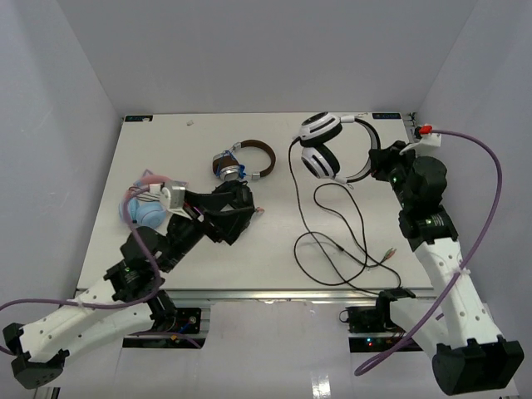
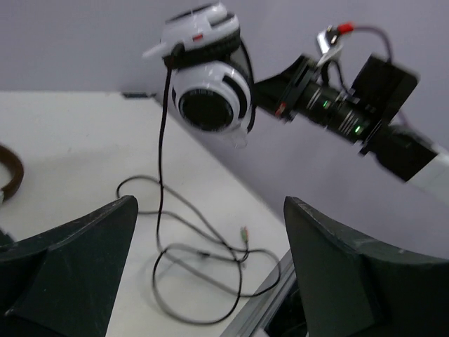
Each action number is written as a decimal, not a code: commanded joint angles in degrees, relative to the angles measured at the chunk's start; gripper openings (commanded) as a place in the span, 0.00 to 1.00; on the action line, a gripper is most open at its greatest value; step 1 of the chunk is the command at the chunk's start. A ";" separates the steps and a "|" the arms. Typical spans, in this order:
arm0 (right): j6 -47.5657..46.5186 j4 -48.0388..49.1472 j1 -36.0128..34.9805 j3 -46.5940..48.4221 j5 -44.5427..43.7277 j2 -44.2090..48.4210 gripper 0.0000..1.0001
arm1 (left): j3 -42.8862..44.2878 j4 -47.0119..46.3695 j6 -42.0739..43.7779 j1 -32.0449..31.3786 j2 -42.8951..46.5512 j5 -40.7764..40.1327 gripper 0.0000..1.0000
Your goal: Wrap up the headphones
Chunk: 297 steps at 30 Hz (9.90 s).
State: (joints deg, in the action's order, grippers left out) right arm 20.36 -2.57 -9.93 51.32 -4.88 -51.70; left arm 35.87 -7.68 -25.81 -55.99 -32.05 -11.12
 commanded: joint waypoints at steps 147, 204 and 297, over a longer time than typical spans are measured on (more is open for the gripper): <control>-12.94 -8.98 -49.89 -5.77 -8.88 1.24 0.98 | 24.84 41.86 8.07 -5.10 -41.65 -7.50 0.00; 2.57 -18.17 -60.29 -3.94 -32.64 -7.08 0.08 | 21.25 44.08 4.46 -5.01 -38.70 -11.67 0.47; -11.96 50.29 -61.08 -32.27 -1.36 -8.43 0.60 | 39.18 44.86 -4.02 12.21 -11.28 9.27 0.00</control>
State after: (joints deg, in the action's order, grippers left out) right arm 8.18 42.62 -70.45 20.32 -5.83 -59.41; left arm 74.69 45.19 -27.38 -43.97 -46.01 -9.64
